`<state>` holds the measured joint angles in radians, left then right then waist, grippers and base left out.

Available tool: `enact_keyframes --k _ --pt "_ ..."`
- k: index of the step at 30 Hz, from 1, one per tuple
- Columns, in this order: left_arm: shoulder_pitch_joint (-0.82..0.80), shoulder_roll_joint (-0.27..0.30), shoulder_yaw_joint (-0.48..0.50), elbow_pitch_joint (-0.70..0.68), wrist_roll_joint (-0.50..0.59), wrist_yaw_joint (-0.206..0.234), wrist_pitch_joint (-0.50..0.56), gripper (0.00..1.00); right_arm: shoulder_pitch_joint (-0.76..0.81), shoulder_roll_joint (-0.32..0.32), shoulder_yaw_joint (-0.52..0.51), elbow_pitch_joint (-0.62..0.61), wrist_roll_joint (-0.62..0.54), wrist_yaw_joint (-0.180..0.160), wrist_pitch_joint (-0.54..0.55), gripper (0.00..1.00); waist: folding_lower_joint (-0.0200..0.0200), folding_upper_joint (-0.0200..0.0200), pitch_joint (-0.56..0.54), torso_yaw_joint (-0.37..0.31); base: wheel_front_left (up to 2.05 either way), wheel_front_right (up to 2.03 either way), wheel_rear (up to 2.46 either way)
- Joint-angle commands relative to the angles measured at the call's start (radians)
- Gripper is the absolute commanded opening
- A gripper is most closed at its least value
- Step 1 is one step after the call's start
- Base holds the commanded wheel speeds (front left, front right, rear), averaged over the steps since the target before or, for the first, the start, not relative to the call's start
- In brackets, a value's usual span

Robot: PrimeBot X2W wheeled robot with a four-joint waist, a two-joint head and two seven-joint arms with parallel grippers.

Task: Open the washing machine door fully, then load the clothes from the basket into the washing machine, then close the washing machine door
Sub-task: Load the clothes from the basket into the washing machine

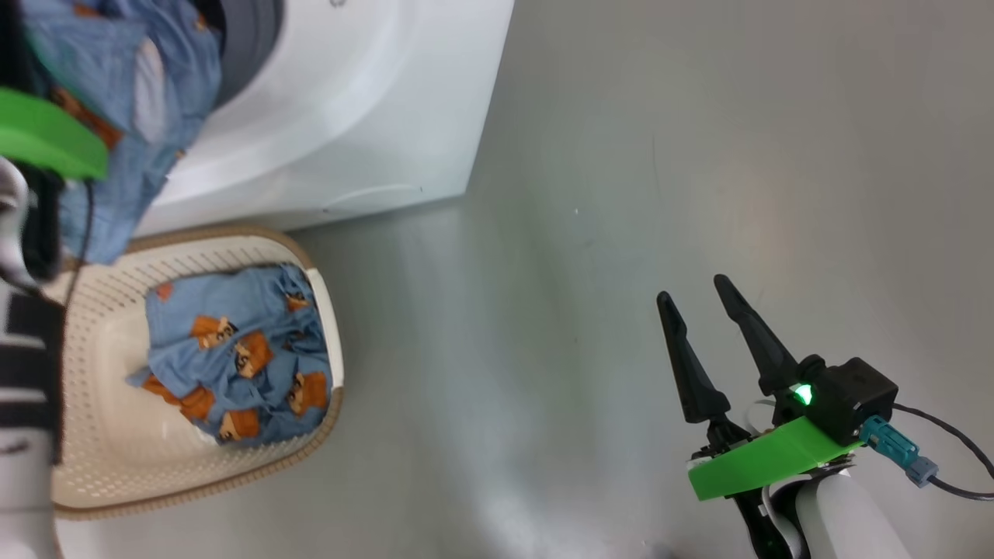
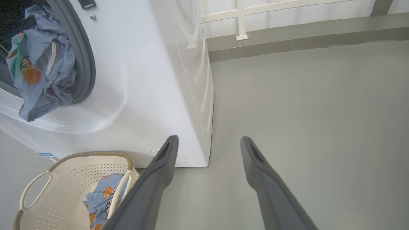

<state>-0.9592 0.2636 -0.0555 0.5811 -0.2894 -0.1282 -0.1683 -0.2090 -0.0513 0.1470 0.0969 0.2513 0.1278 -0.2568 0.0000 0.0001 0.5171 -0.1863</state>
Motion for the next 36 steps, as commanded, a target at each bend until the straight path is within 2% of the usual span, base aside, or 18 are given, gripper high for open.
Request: enact_keyframes --k 1,5,12,21,26,32,36 --pt "-0.041 0.055 0.015 -0.004 -0.01 -0.002 0.019 0.0 -0.007 0.001 0.027 -0.023 0.012 0.003 -0.005 1.0 0.0 -0.0001 0.068 -0.011 0.0 0.0 0.0" --pt "-0.14 0.076 -0.005 0.055 -0.023 -0.002 0.049 0.0 -0.023 0.001 0.044 -0.024 0.023 0.003 -0.005 1.0 0.0 -0.0001 0.125 -0.008 0.0 0.0 0.0" --pt "-0.266 0.102 -0.033 0.113 -0.014 -0.002 0.034 0.0 -0.044 0.001 0.065 -0.027 0.034 0.003 -0.005 1.0 0.0 -0.0001 0.192 -0.01 0.0 0.0 0.0" --pt "-0.402 0.129 -0.053 0.189 0.018 0.01 -0.063 0.0 -0.048 0.001 0.1 -0.015 0.056 0.003 -0.005 1.0 0.0 -0.0001 0.221 -0.035 0.0 0.0 0.0" --pt "-0.423 0.135 -0.053 0.141 0.054 0.029 -0.092 0.0 -0.049 0.001 0.105 -0.014 0.069 0.003 -0.005 1.0 0.0 -0.0001 0.23 -0.044 0.0 0.0 0.0" --pt "-0.386 0.142 -0.009 -0.037 0.099 0.045 -0.093 0.0 -0.063 0.001 0.113 -0.016 0.077 0.003 -0.005 1.0 0.0 -0.0001 0.241 -0.052 0.0 0.0 0.0" --pt "-0.348 0.136 0.01 -0.05 0.11 0.04 -0.093 0.0 -0.068 0.001 0.123 -0.006 0.082 0.003 -0.005 1.0 0.0 -0.0001 0.242 -0.052 0.0 0.0 0.0"
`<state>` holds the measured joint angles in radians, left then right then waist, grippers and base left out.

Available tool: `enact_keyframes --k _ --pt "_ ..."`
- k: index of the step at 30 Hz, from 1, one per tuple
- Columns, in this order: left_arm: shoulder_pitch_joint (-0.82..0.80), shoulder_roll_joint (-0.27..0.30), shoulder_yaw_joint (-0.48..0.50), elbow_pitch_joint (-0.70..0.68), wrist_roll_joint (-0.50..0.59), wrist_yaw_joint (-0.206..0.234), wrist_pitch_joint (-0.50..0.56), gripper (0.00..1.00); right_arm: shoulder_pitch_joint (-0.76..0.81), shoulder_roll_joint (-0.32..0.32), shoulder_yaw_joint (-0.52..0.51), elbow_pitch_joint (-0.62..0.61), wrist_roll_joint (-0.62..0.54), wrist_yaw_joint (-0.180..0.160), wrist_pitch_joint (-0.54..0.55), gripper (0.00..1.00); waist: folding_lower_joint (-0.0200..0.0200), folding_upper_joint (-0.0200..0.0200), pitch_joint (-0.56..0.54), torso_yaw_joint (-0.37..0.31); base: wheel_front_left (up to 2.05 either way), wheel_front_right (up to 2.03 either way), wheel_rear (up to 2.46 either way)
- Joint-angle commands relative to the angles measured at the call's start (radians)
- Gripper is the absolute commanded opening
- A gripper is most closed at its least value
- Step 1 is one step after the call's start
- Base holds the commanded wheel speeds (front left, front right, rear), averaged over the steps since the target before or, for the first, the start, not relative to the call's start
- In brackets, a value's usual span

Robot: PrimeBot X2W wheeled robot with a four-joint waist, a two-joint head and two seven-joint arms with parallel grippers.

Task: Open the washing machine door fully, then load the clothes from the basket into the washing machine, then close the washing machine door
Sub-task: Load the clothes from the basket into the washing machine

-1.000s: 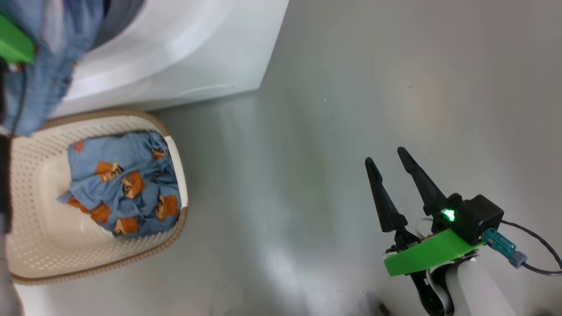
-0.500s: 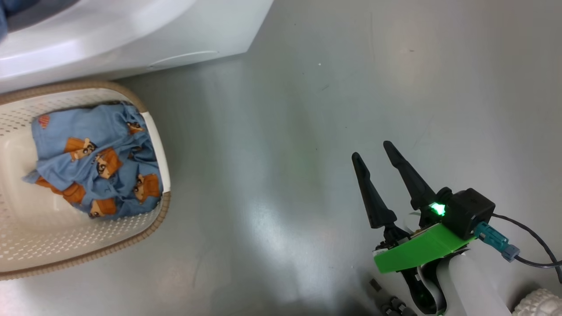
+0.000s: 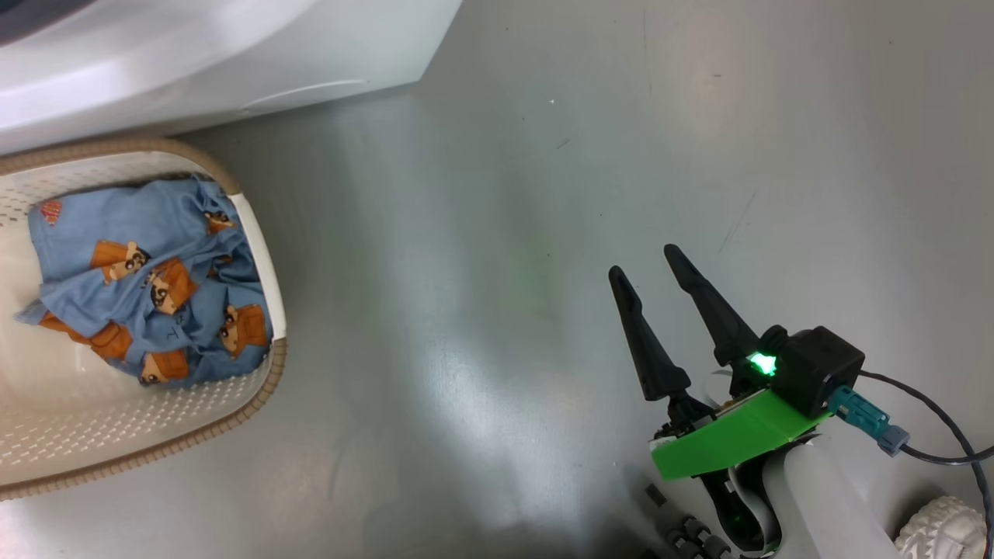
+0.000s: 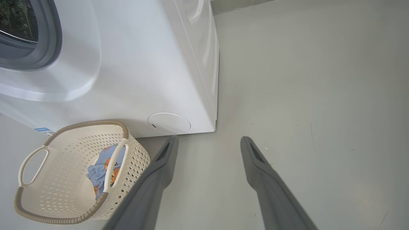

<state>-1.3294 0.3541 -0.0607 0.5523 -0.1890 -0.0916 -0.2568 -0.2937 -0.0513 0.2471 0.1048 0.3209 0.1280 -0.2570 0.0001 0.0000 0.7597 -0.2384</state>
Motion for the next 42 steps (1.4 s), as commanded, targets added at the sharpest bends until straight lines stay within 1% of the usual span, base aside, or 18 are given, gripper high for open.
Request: enact_keyframes --k 1,7,12,18,19,20,28,34,42 --pt "0.03 0.042 0.019 -0.013 0.008 0.001 -0.005 0.0 0.015 0.001 0.024 -0.012 0.014 0.003 -0.005 1.0 -0.0001 0.0 -0.001 0.001 0.0 0.0 0.0" --pt "0.034 0.034 0.026 0.052 0.001 -0.013 -0.005 0.0 0.01 0.001 0.02 -0.005 0.016 0.003 -0.005 1.0 -0.0001 0.0 -0.003 0.007 0.0 0.0 0.0" --pt "0.03 0.019 0.018 0.158 -0.016 -0.021 -0.005 0.0 0.01 0.001 0.02 0.001 0.018 0.003 -0.005 1.0 -0.0001 0.0 -0.015 0.012 0.0 0.0 0.0" --pt "-0.009 0.019 0.002 0.281 -0.038 -0.029 0.018 0.0 0.01 0.001 0.023 0.004 0.023 0.003 -0.005 1.0 -0.0001 0.0 -0.022 0.012 0.0 0.0 0.0" --pt "-0.017 0.02 -0.002 0.294 -0.04 -0.029 0.018 0.24 0.009 0.001 0.023 0.003 0.024 0.003 -0.005 1.0 -0.0001 0.0 -0.022 0.011 0.0 0.0 0.0" --pt "-0.024 0.02 -0.003 0.309 -0.044 -0.03 0.02 1.0 0.009 0.001 0.023 0.004 0.025 0.003 -0.005 1.0 -0.0001 0.0 -0.022 0.011 0.0 0.0 0.0" --pt "-0.054 0.01 -0.018 0.398 -0.069 -0.034 0.033 1.0 0.005 0.001 0.025 0.007 0.033 0.003 -0.005 1.0 -0.0001 0.0 -0.032 0.01 0.0 0.0 0.0" --pt "-0.06 0.002 -0.035 0.448 -0.08 -0.036 0.024 1.0 0.005 0.001 0.021 0.012 0.034 0.003 -0.005 1.0 -0.0001 0.0 -0.049 0.014 0.0 0.0 0.0" --pt "-0.03 -0.016 -0.042 0.473 -0.095 -0.036 0.005 1.0 0.001 0.001 0.011 0.009 0.035 0.003 -0.005 1.0 -0.0001 0.0 -0.082 0.033 0.0 0.0 0.0"
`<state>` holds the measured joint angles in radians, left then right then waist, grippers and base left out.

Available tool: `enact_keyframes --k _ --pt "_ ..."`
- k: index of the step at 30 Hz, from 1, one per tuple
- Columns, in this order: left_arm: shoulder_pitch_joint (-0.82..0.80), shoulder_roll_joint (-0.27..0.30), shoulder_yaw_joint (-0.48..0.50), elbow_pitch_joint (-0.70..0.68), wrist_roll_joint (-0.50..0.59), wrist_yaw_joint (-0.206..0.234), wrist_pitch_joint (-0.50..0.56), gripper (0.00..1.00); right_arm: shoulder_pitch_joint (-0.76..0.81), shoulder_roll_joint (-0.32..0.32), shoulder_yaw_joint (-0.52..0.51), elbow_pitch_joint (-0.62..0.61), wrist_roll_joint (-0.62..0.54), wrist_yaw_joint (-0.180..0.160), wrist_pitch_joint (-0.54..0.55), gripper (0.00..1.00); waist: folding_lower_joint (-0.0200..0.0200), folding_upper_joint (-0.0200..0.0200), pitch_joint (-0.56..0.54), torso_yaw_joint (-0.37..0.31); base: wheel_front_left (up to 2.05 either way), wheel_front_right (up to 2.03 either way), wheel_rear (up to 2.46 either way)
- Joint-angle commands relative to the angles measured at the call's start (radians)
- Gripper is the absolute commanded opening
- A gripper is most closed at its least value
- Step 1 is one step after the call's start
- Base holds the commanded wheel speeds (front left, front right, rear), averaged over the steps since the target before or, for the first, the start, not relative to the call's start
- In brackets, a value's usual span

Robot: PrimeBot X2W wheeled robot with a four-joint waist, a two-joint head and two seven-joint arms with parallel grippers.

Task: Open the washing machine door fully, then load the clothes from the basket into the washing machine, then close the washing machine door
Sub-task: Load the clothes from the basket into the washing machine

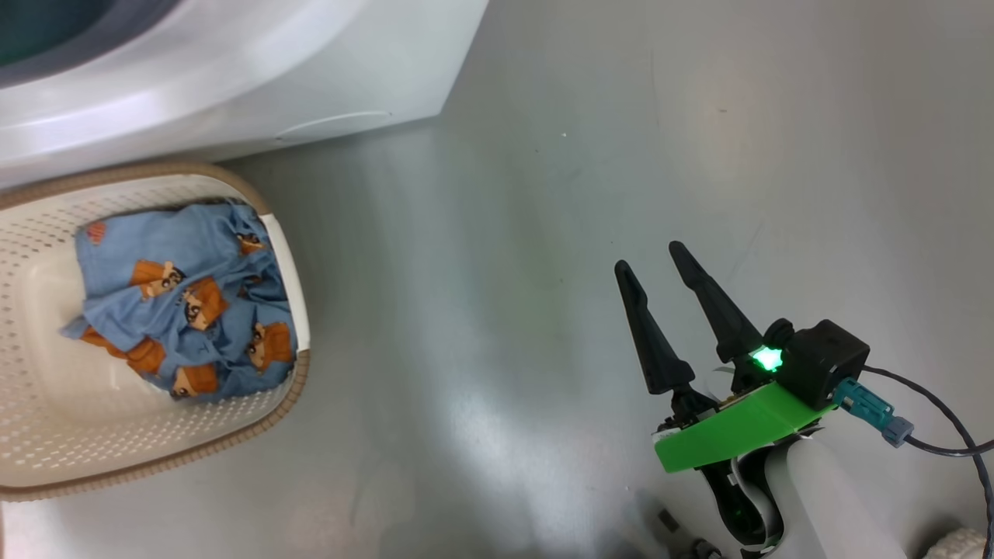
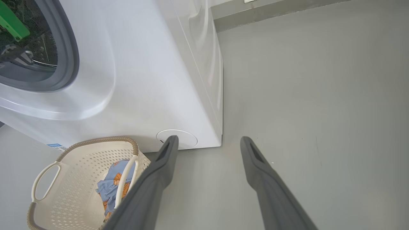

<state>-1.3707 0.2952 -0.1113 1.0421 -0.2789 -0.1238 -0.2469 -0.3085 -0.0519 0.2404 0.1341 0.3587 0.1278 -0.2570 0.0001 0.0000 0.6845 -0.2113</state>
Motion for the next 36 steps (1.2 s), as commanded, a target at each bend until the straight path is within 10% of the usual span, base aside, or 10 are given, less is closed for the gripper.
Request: enact_keyframes --k 1,36 --pt "0.018 0.039 0.008 -0.016 -0.006 -0.004 -0.007 1.0 0.015 0.002 0.016 -0.019 -0.009 0.003 -0.005 1.0 -0.0001 0.0 -0.013 0.01 0.0 0.0 0.0" --pt "0.56 -0.022 0.093 -0.496 0.007 0.041 -0.015 1.0 0.094 0.002 -0.006 0.056 -0.072 0.003 -0.005 1.0 -0.0001 0.0 -0.328 0.063 0.0 0.0 0.0"
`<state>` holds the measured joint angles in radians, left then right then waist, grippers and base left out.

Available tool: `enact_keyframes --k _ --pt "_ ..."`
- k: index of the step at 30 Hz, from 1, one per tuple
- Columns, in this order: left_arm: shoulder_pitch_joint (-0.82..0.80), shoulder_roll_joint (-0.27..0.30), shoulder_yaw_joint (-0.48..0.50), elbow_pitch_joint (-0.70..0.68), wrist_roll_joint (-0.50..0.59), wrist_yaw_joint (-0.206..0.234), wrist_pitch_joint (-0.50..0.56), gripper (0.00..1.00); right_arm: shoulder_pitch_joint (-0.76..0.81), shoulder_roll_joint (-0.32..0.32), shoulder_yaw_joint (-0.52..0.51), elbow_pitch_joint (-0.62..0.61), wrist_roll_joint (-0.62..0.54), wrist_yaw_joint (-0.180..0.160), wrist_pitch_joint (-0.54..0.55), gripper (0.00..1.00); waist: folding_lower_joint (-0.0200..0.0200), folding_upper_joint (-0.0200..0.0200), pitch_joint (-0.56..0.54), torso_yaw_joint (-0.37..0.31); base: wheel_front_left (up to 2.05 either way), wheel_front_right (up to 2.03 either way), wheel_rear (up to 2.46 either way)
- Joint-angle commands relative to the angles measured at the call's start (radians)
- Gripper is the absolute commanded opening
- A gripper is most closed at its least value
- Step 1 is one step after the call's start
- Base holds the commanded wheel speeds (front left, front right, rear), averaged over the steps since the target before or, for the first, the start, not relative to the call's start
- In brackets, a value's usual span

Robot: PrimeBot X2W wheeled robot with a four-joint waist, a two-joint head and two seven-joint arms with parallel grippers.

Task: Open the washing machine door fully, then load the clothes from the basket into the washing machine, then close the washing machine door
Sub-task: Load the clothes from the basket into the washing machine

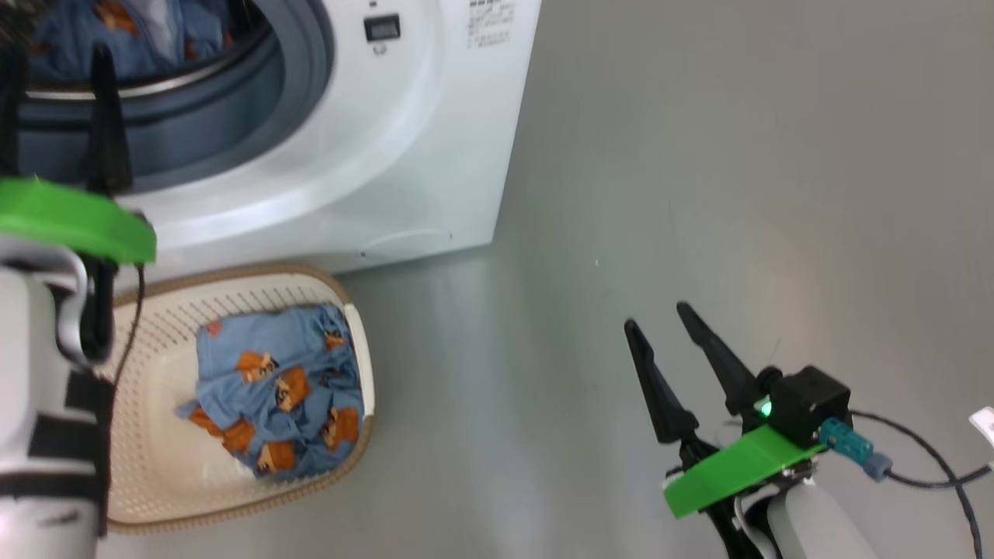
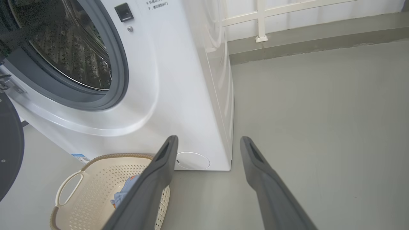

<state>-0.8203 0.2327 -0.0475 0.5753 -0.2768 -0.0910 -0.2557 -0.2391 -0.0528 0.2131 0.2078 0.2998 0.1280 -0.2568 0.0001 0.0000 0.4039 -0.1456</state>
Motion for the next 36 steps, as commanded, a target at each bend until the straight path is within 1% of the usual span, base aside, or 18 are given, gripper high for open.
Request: enact_keyframes --k 1,9,12,15,20,22,25,30,36 --pt "0.033 0.038 0.032 -0.048 0.006 0.011 -0.006 1.0 0.029 0.003 0.02 -0.014 -0.015 0.003 -0.005 1.0 -0.0001 0.0 -0.06 -0.003 0.0 0.0 0.0" --pt "0.225 0.028 0.06 -0.194 0.015 0.029 -0.006 1.0 0.061 0.003 0.015 -0.005 -0.026 0.003 -0.005 1.0 -0.0001 0.0 -0.136 0.006 0.0 0.0 0.0" --pt "0.296 0.025 0.075 -0.247 0.021 0.043 -0.006 1.0 0.074 0.003 0.007 -0.004 -0.031 0.003 -0.005 1.0 -0.0001 0.0 -0.16 0.012 0.0 0.0 0.0" --pt "0.401 0.009 0.106 -0.336 0.029 0.066 -0.006 1.0 0.086 0.003 -0.009 -0.004 -0.034 0.003 -0.005 1.0 -0.0001 0.0 -0.195 0.018 0.0 0.0 0.0" --pt "0.532 -0.017 0.138 -0.419 0.035 0.081 -0.006 1.0 0.098 0.003 -0.012 -0.008 -0.04 0.003 -0.005 1.0 -0.0001 0.0 -0.235 0.021 0.0 0.0 0.0" --pt "0.576 -0.019 0.144 -0.453 0.048 0.084 -0.006 1.0 0.104 0.003 -0.018 -0.015 -0.047 0.003 -0.005 1.0 -0.0001 0.0 -0.246 0.024 0.0 0.0 0.0" --pt "0.634 -0.028 0.151 -0.49 0.059 0.087 -0.006 1.0 0.113 0.003 -0.027 -0.019 -0.052 0.003 -0.005 1.0 -0.0001 0.0 -0.253 0.027 0.0 0.0 0.0" --pt "0.719 -0.061 0.155 -0.529 0.071 0.089 -0.006 1.0 0.123 0.003 -0.039 -0.033 -0.064 0.003 -0.005 1.0 -0.0001 0.0 -0.265 0.031 0.0 0.0 0.0" --pt "0.778 -0.099 0.16 -0.578 0.089 0.096 -0.006 1.0 0.126 0.003 -0.046 -0.056 -0.082 0.003 -0.005 1.0 -0.0001 0.0 -0.275 0.037 0.0 0.0 0.0"
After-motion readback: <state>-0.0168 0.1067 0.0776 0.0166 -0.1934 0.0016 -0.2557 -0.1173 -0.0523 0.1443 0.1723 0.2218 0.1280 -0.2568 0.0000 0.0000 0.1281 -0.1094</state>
